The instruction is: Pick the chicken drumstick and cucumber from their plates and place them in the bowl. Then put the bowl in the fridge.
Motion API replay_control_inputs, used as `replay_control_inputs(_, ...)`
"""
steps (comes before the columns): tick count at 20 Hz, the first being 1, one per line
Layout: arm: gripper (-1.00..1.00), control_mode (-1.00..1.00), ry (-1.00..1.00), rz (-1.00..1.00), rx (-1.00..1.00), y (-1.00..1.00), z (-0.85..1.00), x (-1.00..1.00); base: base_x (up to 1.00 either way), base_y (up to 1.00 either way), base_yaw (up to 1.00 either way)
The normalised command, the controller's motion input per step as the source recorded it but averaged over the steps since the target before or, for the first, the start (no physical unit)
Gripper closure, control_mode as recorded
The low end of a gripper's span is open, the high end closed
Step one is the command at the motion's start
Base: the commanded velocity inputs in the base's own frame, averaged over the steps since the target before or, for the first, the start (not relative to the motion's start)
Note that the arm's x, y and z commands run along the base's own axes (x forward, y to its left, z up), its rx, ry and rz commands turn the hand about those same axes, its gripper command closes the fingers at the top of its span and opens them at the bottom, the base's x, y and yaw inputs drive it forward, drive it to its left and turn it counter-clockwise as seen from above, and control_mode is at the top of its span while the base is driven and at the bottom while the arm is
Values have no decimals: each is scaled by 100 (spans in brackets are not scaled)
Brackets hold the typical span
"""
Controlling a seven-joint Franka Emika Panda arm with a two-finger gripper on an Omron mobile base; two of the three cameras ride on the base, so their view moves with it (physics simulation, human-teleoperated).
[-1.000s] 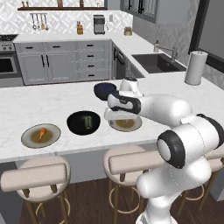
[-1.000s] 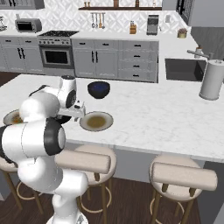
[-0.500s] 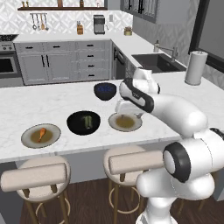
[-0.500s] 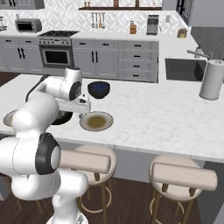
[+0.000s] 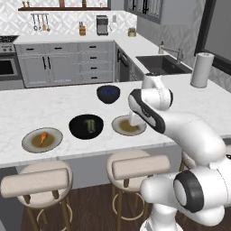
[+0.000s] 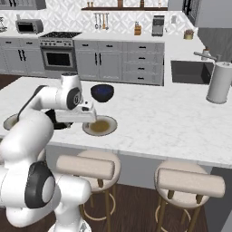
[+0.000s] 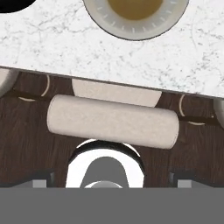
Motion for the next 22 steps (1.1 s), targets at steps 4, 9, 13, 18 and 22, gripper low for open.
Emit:
replay_control_inputs(4,-100,-100,-4,-8,-9,-20,-1,-16,0,0,0)
replay_control_inputs(9,-100,-100,-3,-15,19,-39,0,-4,0,0,0)
replay_control_inputs(13,-100,-100,-5,-11,20,-22,0,0,0,0,0)
replay_control_inputs(18,-100,-100,-8,0,-5,9,0,-17,0,0,0)
replay_control_inputs(22,-100,-100,-8,0,-12,24,0,-19,0,0,0)
